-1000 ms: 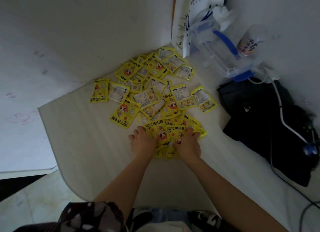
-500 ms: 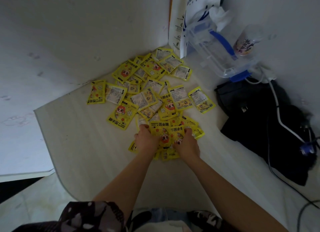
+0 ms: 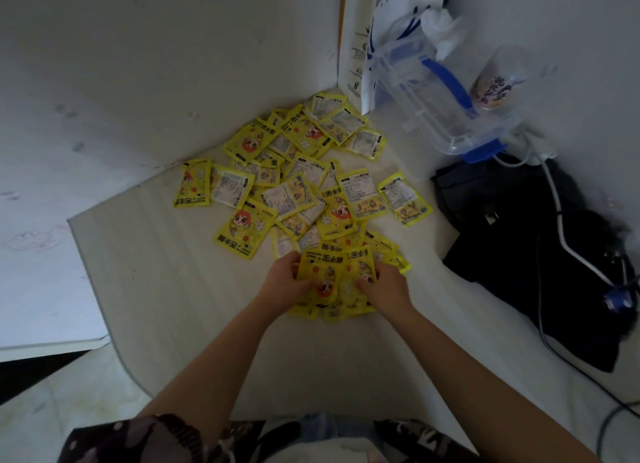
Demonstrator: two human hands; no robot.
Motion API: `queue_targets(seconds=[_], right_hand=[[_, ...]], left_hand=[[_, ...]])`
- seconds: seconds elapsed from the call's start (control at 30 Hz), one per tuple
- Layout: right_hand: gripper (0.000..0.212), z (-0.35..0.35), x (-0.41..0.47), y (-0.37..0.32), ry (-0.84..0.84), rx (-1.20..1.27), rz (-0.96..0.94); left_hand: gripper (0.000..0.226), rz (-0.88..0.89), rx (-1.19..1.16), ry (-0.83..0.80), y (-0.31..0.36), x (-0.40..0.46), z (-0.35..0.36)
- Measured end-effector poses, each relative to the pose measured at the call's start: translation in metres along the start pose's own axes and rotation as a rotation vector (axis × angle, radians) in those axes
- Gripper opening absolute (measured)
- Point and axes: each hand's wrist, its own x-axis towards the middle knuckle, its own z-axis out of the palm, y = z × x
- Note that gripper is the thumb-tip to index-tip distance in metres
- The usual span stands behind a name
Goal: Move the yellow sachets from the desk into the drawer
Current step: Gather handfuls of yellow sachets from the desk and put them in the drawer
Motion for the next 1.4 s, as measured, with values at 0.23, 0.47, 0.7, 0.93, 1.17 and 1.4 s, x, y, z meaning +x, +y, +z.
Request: queue_targets(seconds=[0.23,0.47,0.7,0.93,1.17,1.4], right_hand=[[0.018,-0.033,0.027,-0.019,0.048,0.088,-0.042],[0.021,-0.030,0.066,-0.059,0.013,0.080,-0.046],[0.033,-0.011,0.094,-0.073,0.020,-0.040,0.027],[0.022,-0.009,0.092,-0.074,0.012,-0.025,0.055],[0.026,-0.014,0.074,-0.060,0.064,0.073,0.080],[0.031,0.006,0.034,-0.030,-0.030,-0.020,0.053]], left_hand=[[0.011,0.094,0.350,-0.077,-0.007,0.004,-0.038],[0.035,0.142,0.716,-0.219,-0.015,0.004,-0.040],[0.038,0.320,0.933,-0.151,-0.025,0.006,-0.034],[0.041,0.364,0.988,-0.111,-0.032,0.003,-0.031],[0.046,0.401,1.026,-0.132,-0.037,-0.006,-0.033],[0.042,0.457,1.076,-0.129,-0.033,-0.010,-0.027]])
